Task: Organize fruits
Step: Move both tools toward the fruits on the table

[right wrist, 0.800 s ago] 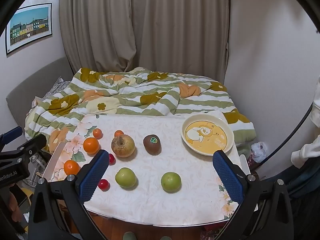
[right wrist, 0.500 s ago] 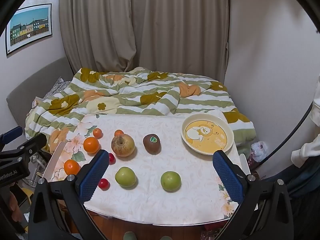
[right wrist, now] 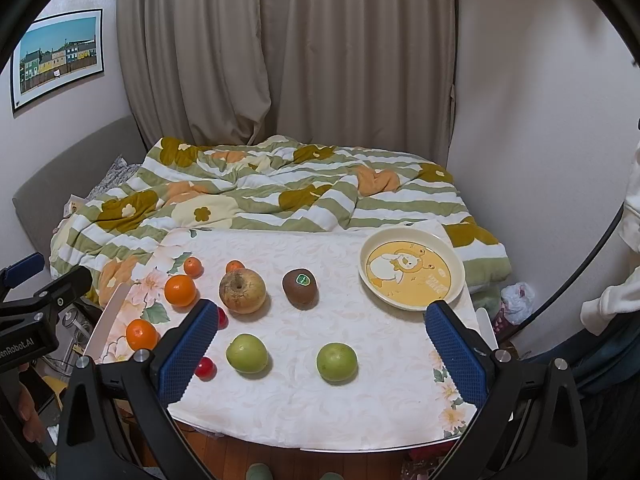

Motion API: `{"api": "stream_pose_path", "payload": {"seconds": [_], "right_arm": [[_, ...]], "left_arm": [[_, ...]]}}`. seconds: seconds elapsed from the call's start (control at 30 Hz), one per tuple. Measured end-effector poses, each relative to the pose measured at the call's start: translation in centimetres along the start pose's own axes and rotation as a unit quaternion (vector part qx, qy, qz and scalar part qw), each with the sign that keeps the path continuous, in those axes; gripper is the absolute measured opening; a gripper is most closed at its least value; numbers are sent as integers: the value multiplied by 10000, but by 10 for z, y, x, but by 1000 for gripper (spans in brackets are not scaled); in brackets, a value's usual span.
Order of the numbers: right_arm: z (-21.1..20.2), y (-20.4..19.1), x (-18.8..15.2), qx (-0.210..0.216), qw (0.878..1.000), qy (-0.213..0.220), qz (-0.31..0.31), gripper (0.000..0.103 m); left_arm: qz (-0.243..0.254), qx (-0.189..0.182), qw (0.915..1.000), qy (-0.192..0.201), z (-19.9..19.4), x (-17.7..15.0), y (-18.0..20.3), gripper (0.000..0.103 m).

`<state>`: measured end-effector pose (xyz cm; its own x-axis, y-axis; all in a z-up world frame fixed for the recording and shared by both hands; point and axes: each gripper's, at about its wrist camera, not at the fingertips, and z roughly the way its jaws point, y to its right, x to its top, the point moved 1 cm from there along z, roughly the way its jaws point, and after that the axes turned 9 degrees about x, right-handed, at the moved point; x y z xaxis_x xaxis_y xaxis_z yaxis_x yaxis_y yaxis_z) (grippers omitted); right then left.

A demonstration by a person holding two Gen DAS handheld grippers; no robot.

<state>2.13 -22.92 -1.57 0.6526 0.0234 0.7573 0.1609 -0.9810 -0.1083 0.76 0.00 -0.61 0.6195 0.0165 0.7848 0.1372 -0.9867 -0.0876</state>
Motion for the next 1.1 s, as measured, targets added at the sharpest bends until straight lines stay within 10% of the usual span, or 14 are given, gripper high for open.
{"api": "stream_pose_path", "payload": {"seconds": [0.53, 1.1], "right_arm": [[-8, -9, 22, 247, 9995, -24, -176, 103], [63, -19, -18, 904, 9934, -666, -254, 103]], "left_arm": [[-175, 153, 9997, 116, -10, 7, -1, 103], [-119, 256, 9952, -933, 64, -45, -44, 103]]}}
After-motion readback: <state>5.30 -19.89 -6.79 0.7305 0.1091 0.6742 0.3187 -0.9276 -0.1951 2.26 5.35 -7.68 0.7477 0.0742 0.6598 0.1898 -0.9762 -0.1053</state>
